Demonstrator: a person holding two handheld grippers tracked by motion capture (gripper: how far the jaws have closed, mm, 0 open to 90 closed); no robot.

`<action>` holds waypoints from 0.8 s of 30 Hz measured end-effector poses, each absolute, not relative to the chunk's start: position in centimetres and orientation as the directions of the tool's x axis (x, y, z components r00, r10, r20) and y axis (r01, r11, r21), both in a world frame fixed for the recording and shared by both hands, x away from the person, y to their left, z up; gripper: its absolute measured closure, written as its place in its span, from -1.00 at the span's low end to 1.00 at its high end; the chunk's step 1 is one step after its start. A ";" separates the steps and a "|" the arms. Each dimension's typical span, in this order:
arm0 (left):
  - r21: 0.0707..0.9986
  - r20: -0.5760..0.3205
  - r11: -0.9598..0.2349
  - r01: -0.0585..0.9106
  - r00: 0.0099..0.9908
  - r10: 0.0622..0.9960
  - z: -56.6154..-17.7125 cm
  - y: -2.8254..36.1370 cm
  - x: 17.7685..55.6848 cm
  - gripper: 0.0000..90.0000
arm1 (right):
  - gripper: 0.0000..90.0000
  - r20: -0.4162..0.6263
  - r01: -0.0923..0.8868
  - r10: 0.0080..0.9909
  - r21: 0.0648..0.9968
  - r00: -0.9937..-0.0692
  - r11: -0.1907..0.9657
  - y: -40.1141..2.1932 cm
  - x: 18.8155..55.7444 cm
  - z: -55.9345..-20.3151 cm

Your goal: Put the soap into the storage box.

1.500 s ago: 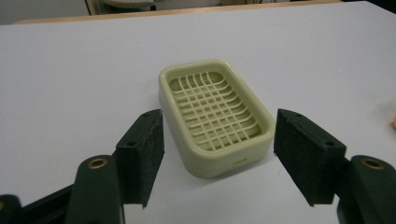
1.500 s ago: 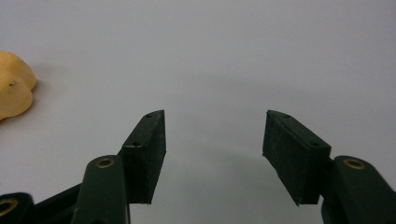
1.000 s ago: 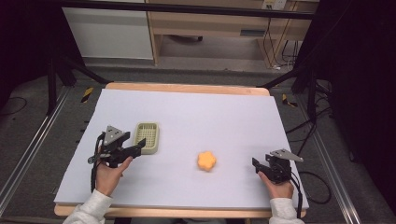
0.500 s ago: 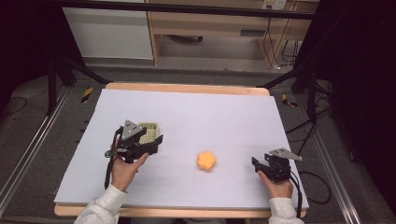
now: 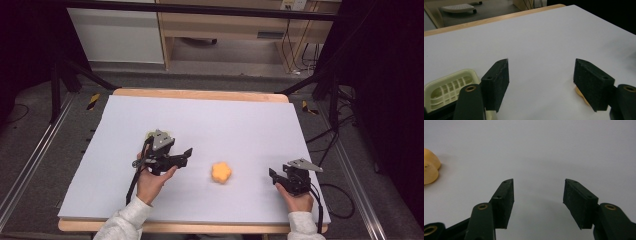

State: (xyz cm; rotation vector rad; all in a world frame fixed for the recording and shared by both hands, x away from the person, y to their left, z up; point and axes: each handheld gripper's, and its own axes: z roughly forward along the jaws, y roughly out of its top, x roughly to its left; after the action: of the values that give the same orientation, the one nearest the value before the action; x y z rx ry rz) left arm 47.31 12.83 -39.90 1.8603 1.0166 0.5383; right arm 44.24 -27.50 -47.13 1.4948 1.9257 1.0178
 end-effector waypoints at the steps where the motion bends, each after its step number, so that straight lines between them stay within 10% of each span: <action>1: 0.874 -0.047 -0.241 0.422 0.567 0.822 -39.9 12.6 47.3 -0.37 | -0.06 0.063 0.593 0.959 0.797 -0.275 0.117 -27.5 44.2 -47.1; 24: 0.847 -0.057 -0.295 0.442 0.628 0.776 -41.4 8.2 47.5 -0.42 | -0.11 0.054 0.590 0.961 0.798 -0.272 0.122 -27.5 44.3 -47.2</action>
State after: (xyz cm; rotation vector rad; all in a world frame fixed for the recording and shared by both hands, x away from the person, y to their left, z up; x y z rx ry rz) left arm 47.54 8.23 -41.36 1.9373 0.9620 0.4606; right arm 44.25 -27.48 -47.19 1.4951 1.9221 1.0098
